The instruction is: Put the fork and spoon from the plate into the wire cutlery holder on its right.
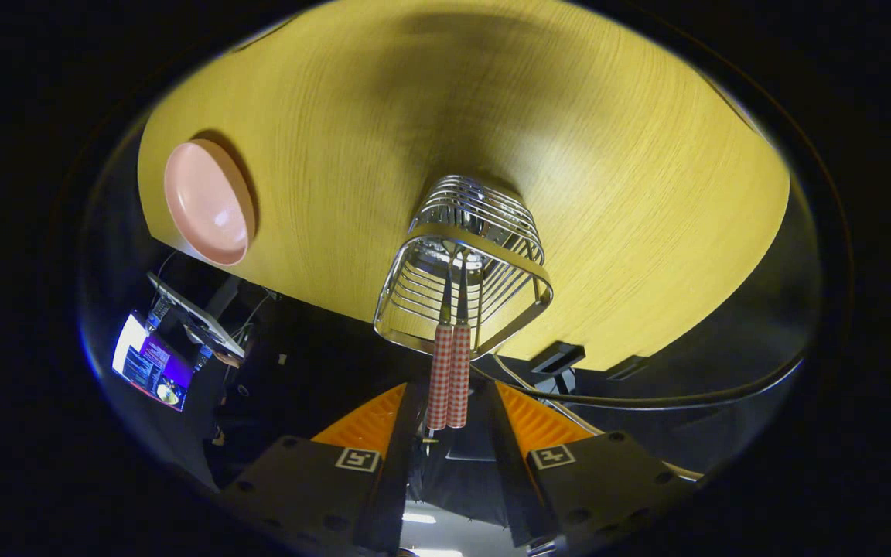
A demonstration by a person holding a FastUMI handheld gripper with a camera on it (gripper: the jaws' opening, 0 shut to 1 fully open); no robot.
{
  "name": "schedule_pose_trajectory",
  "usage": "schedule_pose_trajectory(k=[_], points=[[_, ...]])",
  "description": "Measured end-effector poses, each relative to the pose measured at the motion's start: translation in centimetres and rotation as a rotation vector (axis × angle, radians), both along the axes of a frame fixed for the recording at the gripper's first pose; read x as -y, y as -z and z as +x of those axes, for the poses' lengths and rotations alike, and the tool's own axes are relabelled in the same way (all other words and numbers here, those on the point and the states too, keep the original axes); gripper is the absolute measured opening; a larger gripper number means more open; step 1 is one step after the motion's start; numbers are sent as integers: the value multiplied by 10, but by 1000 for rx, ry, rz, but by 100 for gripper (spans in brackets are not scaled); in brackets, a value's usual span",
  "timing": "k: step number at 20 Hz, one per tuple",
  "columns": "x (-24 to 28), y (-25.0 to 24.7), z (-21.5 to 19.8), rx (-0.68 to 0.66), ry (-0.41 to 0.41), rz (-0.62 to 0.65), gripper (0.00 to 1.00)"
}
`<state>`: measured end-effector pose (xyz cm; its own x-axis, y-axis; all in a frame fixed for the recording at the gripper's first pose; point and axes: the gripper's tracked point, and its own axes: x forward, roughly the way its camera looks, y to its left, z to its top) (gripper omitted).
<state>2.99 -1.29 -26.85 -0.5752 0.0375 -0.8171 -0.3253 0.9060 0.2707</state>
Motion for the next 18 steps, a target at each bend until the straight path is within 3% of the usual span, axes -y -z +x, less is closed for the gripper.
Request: schedule_pose_trajectory(k=[2,3,4,8,12,18], points=[[-7,-5,6,98,52,73,73],[-6,-8,7,148,81,98,90],[-6,-10,9,203,114,120,98],[-6,-22,9,431,245,202,100],[4,-28,13,690,326,209,100],[-15,-53,14,953,460,312,100]])
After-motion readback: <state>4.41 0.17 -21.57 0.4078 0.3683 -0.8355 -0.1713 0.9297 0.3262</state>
